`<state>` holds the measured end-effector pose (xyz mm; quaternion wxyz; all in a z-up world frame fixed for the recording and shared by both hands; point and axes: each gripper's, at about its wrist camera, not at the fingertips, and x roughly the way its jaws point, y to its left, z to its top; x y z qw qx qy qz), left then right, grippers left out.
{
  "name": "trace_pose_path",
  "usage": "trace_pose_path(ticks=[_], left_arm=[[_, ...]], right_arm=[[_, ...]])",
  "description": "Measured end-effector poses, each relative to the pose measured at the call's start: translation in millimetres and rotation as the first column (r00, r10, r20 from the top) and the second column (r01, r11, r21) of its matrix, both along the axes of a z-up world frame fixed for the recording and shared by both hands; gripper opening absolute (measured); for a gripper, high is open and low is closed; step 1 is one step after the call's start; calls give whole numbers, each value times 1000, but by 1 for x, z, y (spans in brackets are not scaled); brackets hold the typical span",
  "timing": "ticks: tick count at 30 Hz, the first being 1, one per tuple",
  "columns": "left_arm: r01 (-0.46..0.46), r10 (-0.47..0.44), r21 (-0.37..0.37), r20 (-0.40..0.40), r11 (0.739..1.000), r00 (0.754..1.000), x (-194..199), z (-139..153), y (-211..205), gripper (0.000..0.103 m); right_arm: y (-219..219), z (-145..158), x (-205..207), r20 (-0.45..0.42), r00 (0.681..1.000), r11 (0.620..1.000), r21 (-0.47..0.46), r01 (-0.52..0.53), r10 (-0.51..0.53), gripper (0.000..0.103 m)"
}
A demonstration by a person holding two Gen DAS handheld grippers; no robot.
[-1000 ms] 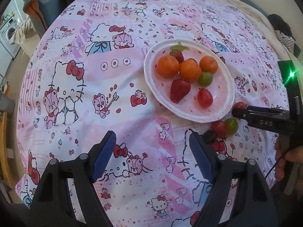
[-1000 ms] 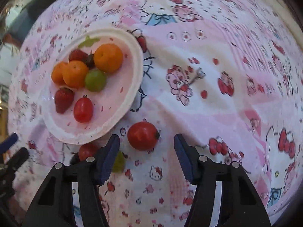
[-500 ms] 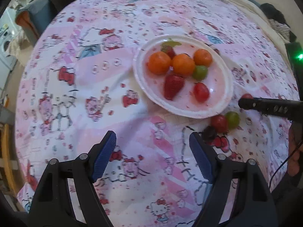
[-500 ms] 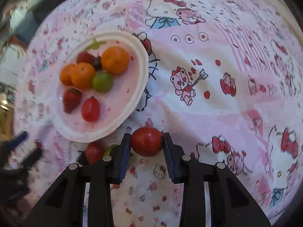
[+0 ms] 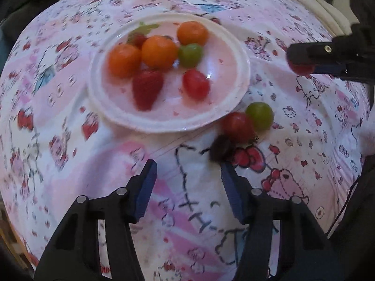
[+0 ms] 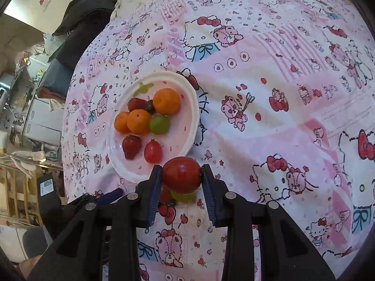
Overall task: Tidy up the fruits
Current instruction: 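Grasp the dark grape with the left tool while the right tool holds the tomato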
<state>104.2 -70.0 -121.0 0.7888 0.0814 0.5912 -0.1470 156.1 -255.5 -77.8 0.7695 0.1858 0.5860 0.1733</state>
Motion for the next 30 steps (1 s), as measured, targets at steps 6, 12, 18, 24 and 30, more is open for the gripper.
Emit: trace_pose_path(ticks=[6,12,18,24,30], left_arm=[[136,-136,20,0,990,991,6,-6,-26,41],[185,-185,21,9,983,983,8,-7,-36,16],[116,-115,29,-36,993,993,8,-1,-34,16],[-37,37,-2,-6,999,999,0,15,-3,16],[-175,175,-11,78,985,981,-19,42,32,16]], right_arm=[[-5,-2,1,-7,1000,1000,5,8,-8,35],[-9,-1,2,-6,1000,1000,5,22,-22,35],[-10,-2,3,-8,1000,1000,-6,22,-22,35],[-19,1,-2,-2,999,999,-13,41,-41,35],[-26,11,-10,21,998,998,-6,61,-61,35]])
